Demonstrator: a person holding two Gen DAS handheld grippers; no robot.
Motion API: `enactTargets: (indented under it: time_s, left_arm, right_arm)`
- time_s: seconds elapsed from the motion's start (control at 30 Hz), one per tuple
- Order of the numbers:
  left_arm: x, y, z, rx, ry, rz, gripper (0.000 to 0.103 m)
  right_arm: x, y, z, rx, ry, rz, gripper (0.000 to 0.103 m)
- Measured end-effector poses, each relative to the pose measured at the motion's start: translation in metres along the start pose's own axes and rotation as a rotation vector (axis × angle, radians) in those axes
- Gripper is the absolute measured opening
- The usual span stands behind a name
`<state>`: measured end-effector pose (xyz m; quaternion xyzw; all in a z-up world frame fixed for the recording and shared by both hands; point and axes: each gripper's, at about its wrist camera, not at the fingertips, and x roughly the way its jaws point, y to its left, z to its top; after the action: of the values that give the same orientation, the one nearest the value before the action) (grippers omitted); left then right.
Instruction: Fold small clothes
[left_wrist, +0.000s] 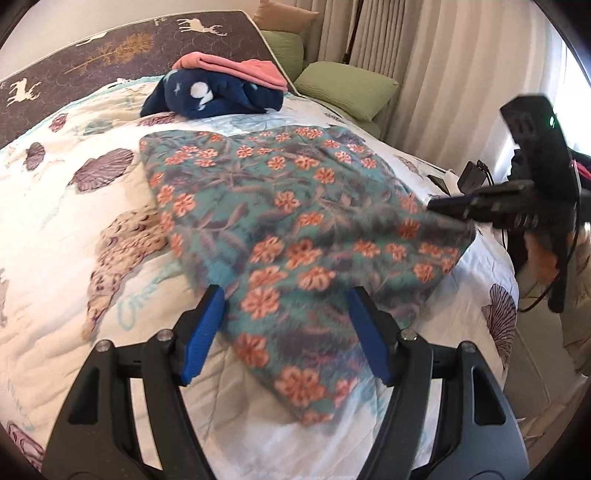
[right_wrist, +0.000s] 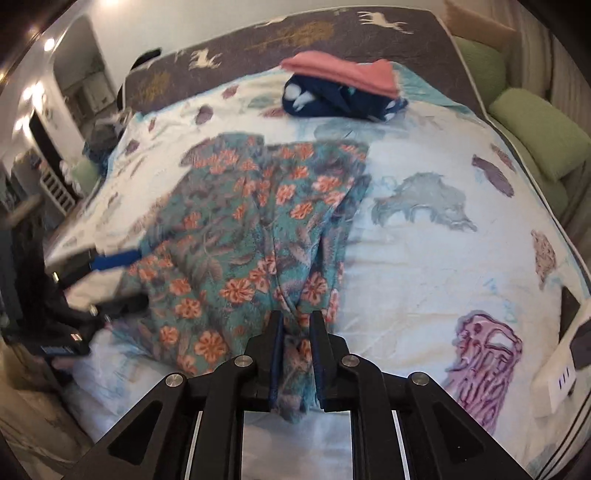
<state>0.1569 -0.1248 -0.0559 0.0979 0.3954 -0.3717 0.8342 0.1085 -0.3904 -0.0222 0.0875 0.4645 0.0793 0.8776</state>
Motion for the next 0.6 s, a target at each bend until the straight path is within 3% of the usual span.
enactTargets:
  time_s: [0.17,0.27,0.3,0.37,0.4,0.43,0.47,0.53,0.6]
  left_arm:
    - [-0.012,0.012,0.003,-0.11,-0.007,-0.057,0.07]
    - [-0.013,0.012,0.004,-0.109,-0.012,-0.061,0.07]
    - [-0.011,0.011,0.003,-0.104,-0.001,-0.046,0.07]
    - [-0.001,0.013,-0.003,-0.101,0.036,-0.024,0.07]
    - [0.004,0.015,-0.007,-0.108,0.057,-0.023,0.07]
    - [0.008,0.017,-0.01,-0.119,0.074,-0.024,0.07]
    - [0.011,0.02,-0.013,-0.132,0.071,-0.033,0.07]
    - [0.009,0.02,-0.014,-0.126,0.055,-0.041,0.07]
    - [0.01,0.02,-0.014,-0.114,0.058,-0.04,0.07]
  right_arm:
    - [-0.016,0.0,0.022,0.001,-0.087,-0.038,0.02]
    - [-0.001,0.003,0.045,0.001,-0.094,-0.032,0.033]
    - [0.008,0.001,0.052,0.009,-0.08,-0.042,0.046]
    - [0.033,-0.006,0.066,0.042,-0.054,-0.071,0.051]
    - [0.043,-0.01,0.071,0.064,-0.048,-0.069,0.047]
    - [0.051,-0.013,0.074,0.08,-0.042,-0.064,0.013]
    - [0.058,-0.015,0.076,0.09,-0.049,-0.062,0.007]
    - [0.059,-0.018,0.08,0.104,-0.109,-0.081,0.005]
    - [0.055,-0.028,0.084,0.136,-0.171,-0.176,0.003]
